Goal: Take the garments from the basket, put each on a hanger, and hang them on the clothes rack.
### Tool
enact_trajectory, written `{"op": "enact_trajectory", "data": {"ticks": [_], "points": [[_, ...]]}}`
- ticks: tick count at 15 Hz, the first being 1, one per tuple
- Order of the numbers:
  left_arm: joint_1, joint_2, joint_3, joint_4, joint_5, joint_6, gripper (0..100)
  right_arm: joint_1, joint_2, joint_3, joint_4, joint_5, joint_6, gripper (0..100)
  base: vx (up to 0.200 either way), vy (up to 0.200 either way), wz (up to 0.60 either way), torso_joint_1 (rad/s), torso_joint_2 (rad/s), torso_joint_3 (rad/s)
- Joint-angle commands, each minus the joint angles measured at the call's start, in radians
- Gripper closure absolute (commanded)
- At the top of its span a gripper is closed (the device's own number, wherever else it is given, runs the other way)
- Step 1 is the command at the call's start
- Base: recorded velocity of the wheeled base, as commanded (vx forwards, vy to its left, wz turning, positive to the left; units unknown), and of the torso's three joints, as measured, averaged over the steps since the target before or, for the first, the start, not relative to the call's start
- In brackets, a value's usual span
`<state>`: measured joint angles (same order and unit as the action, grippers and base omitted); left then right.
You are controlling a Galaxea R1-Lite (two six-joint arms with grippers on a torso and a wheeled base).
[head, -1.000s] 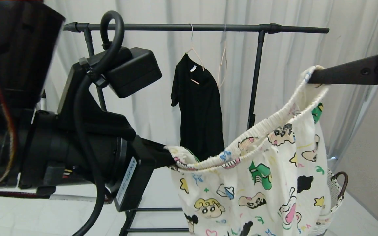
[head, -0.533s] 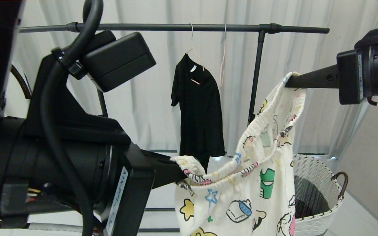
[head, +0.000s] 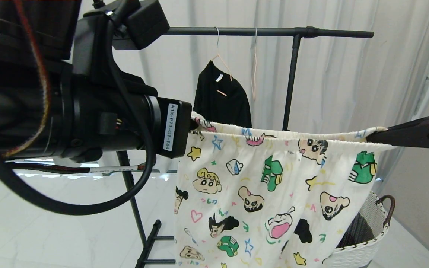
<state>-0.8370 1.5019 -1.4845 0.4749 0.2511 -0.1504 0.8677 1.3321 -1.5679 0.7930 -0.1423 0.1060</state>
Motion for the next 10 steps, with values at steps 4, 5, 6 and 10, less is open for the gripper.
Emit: {"op": "enact_trajectory", "data": {"ticks": [4,5,6,10], "points": [[0.006,0.07,-0.022,-0.001,0.08,0.0,100,0.013,-0.028,0.023,0.003,0.0,-0.003,0,0.0,0.0,0.0,0.0,0.0,0.0],[0.012,0.084,-0.02,-0.007,0.116,0.002,100,0.013,-0.041,0.032,0.005,0.0,-0.003,0,0.0,0.0,0.0,0.0,0.0,0.0],[0.016,0.089,-0.02,-0.009,0.132,0.002,100,0.013,-0.045,0.042,0.006,-0.003,-0.003,0,0.0,0.0,0.0,0.0,0.0,0.0],[0.156,-0.009,0.085,0.019,0.209,0.203,100,-0.194,-0.074,0.083,0.192,-0.255,-0.083,0,0.0,0.0,0.0,0.0,0.0,0.0]]}}
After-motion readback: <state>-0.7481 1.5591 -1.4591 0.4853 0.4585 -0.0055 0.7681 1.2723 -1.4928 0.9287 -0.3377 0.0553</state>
